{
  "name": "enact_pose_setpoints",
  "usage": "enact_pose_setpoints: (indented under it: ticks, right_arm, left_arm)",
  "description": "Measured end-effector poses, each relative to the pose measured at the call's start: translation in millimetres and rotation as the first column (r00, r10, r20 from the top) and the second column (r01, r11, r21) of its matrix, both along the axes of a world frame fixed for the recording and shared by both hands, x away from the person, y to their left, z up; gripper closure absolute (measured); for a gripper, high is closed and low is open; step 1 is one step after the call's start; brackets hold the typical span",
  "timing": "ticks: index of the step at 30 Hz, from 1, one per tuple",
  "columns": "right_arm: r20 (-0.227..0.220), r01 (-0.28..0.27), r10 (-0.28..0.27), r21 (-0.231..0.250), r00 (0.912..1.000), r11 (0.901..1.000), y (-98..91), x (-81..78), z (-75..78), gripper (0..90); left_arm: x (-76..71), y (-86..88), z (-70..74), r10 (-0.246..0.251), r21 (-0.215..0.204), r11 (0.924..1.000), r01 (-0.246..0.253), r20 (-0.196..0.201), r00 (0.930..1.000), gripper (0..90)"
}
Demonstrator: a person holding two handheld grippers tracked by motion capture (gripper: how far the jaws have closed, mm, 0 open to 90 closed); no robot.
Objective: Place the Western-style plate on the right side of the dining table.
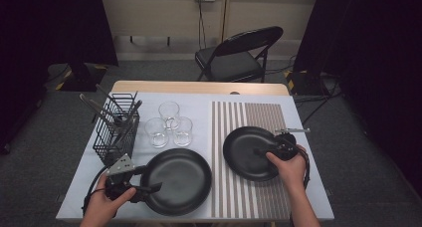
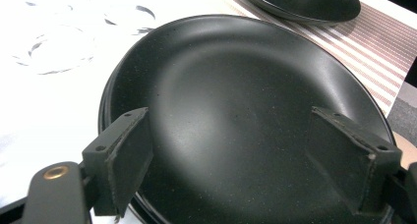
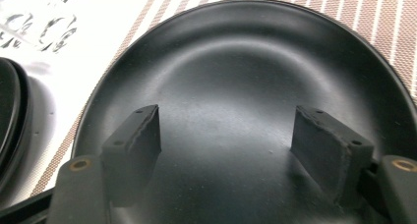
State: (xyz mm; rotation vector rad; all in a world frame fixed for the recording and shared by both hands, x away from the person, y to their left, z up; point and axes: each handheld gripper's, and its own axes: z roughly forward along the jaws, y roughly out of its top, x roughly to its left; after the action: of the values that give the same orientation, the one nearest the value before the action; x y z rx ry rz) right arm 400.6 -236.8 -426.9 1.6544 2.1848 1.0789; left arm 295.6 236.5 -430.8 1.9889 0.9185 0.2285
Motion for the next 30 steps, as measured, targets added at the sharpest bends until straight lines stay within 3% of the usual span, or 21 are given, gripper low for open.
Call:
enact_pose_setpoints:
  ticks: [3,16,22,30]
  right_arm:
    - [-0.006,-0.014,0.014,0.019,0.9999,0.9997,1.7,2.1,0.0,24.9]
    - [0.043,-0.080,0.081,-0.023,0.9958,0.9965,12.4,10.3,4.5,20.4]
    - [0.026,-0.099,0.099,-0.001,0.9948,0.9951,15.5,13.0,3.7,19.9]
    - [0.056,-0.101,0.100,0.013,0.9934,0.9948,12.8,12.4,6.2,19.9]
  left_arm:
    - [-0.2,0.9,1.4,-0.003,0.004,1.0000,0.002,0.002,1.0000,17.6]
    - [-6.6,15.7,9.6,0.026,0.017,0.9995,-0.026,-0.012,0.9996,17.3]
    - [-8.6,21.0,12.9,0.032,0.038,0.9988,-0.031,-0.024,0.9992,17.3]
    - [-9.8,26.7,12.5,0.036,0.045,0.9984,-0.034,-0.043,0.9984,17.3]
